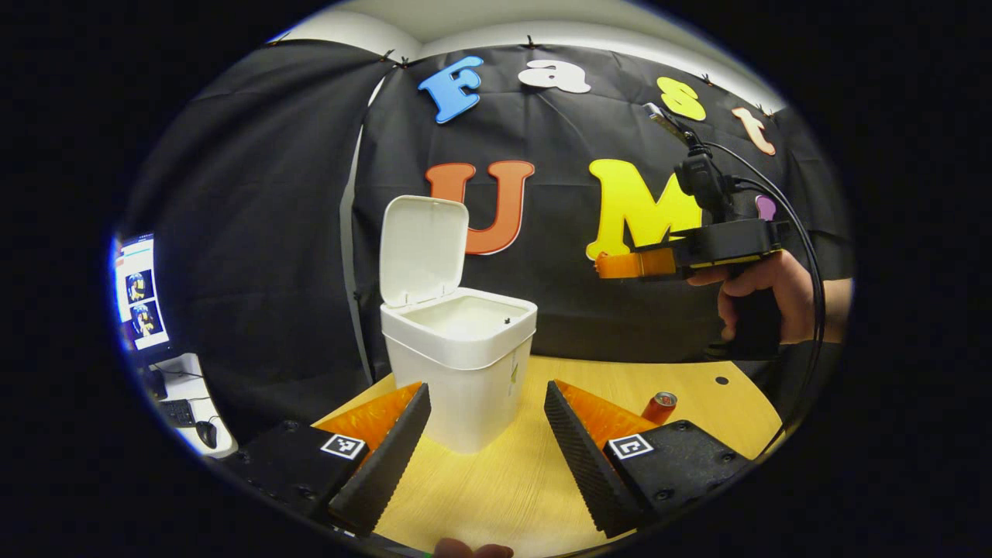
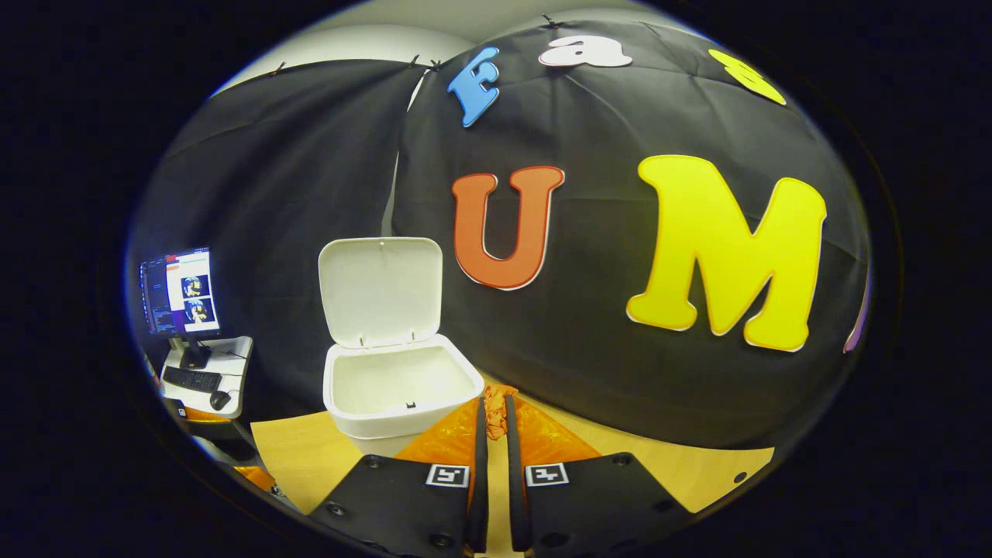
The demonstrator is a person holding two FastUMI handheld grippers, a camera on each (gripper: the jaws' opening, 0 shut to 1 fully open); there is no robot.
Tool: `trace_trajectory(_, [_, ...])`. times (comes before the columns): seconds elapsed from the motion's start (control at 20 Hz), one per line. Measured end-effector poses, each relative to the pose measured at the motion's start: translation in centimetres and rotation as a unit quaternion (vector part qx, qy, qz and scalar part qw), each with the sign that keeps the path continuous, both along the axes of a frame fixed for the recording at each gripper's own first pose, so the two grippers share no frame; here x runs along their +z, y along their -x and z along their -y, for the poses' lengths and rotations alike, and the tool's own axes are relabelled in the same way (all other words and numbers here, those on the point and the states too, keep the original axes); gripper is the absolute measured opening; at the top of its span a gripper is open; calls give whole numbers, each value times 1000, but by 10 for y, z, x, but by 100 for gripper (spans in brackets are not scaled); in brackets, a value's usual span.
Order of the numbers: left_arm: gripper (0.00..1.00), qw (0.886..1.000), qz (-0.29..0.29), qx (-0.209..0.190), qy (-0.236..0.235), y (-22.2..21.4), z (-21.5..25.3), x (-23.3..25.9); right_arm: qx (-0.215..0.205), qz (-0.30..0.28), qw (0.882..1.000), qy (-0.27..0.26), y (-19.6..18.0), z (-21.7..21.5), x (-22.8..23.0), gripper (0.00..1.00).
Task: Press the lid of the desktop garbage bin to open it, pick up the crumpled paper on the desktop and throw it into the bin, then pick up the pop can on the desktop and drop it into the bin, and finally close the garbage bin lid.
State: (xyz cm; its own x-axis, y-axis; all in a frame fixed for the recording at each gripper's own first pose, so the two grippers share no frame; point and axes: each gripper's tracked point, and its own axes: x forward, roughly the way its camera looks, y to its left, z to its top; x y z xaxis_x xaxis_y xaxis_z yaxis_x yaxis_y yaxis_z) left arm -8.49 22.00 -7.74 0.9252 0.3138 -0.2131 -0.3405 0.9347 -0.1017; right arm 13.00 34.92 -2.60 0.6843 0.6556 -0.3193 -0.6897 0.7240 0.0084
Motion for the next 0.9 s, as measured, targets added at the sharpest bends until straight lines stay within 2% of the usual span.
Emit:
trace_trajectory(0.25, [98, 999, -1, 42, 7, 21, -30, 2, 44, 8, 999, 14, 2, -67, -12, 12])
trace_trajectory(0.35, [100, 999, -1, 54, 3, 30, -41, 5, 52, 0, 998, 21, 1, -91, -26, 12])
trace_trajectory(0.4, [98, 998, -2, 59, 1, 34, -46, 6, 53, -2, 998, 29, 0, -100, -33, 12])
trace_trajectory(0.75, [98, 996, -7, 91, 2, 56, -76, -2, 67, -31, 996, 55, 4, -142, -69, 14])
trace_trajectory(0.9, [98, 996, -7, 93, 5, 58, -82, -4, 66, -32, 995, 63, 3, -144, -72, 23])
